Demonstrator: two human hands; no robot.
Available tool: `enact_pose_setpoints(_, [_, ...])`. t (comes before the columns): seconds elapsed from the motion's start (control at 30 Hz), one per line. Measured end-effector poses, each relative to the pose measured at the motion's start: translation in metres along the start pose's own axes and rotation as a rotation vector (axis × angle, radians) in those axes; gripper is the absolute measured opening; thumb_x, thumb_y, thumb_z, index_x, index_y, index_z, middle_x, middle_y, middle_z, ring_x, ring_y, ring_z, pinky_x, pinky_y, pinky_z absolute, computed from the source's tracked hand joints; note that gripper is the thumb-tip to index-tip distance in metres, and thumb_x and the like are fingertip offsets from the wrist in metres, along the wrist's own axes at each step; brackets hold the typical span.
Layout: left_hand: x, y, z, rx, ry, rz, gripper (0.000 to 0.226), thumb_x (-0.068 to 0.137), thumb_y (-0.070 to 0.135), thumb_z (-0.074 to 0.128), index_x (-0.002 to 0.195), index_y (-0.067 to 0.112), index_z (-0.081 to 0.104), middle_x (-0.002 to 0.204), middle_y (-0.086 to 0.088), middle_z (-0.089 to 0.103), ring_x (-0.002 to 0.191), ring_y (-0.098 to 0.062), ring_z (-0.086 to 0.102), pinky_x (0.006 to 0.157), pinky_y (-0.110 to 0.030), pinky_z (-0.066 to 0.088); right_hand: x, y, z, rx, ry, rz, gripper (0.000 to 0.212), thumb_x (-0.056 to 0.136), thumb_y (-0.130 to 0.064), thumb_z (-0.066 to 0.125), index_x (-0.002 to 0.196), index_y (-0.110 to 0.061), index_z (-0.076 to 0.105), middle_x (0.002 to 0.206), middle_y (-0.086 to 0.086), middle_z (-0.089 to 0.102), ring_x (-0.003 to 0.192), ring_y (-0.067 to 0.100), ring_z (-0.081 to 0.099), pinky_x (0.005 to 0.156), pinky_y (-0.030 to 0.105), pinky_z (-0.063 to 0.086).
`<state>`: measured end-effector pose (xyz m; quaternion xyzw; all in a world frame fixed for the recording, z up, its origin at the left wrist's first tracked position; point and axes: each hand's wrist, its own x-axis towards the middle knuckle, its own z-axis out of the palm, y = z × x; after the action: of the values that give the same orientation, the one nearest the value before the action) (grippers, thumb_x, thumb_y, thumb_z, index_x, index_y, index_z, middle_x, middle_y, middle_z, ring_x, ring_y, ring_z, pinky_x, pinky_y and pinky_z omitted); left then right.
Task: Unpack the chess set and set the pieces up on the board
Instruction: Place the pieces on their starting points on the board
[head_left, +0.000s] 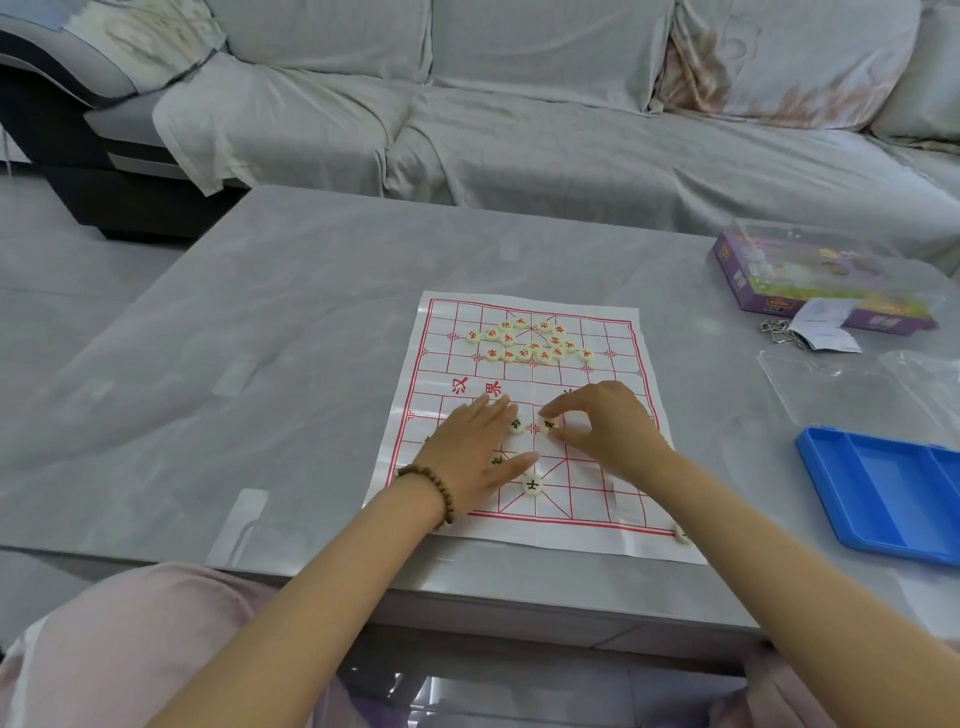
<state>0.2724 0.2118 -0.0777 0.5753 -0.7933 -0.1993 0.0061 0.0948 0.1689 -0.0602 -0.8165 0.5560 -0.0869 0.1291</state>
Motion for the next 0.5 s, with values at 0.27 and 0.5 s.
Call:
enact_pose_setpoints(0.27, [0.005,0.012,0.019,0.034,-0.036,0.039,0.069,0.094,0.056,0.015,0.148,0.018,-0.006,0.156,0.003,-0.01,0.142,-0.013,-0.013,0.113,-0.03,-0.011,-0.002,0.015,-0.003,0.293,0.117,0.052,0.024,0.082,-0.029,0.069,0.106,-0.024,0.069,0.103,-0.007,0.069,0.092,0.005,0.057,0.087,0.017,0.039])
enact_pose_setpoints(0.5, [-0.012,0.017,0.016,-0.198,0.033,0.127,0.052,0.097,0.047,0.025,0.145,0.026,0.025,0.154,0.008,0.018,0.142,-0.007,0.009,0.113,-0.026,0.013,0.001,0.014,0.001,0.351,0.105,0.079,0.026,0.082,-0.03,0.069,0.107,-0.023,0.069,0.107,-0.006,0.068,0.092,0.005,0.055,0.078,0.011,0.036])
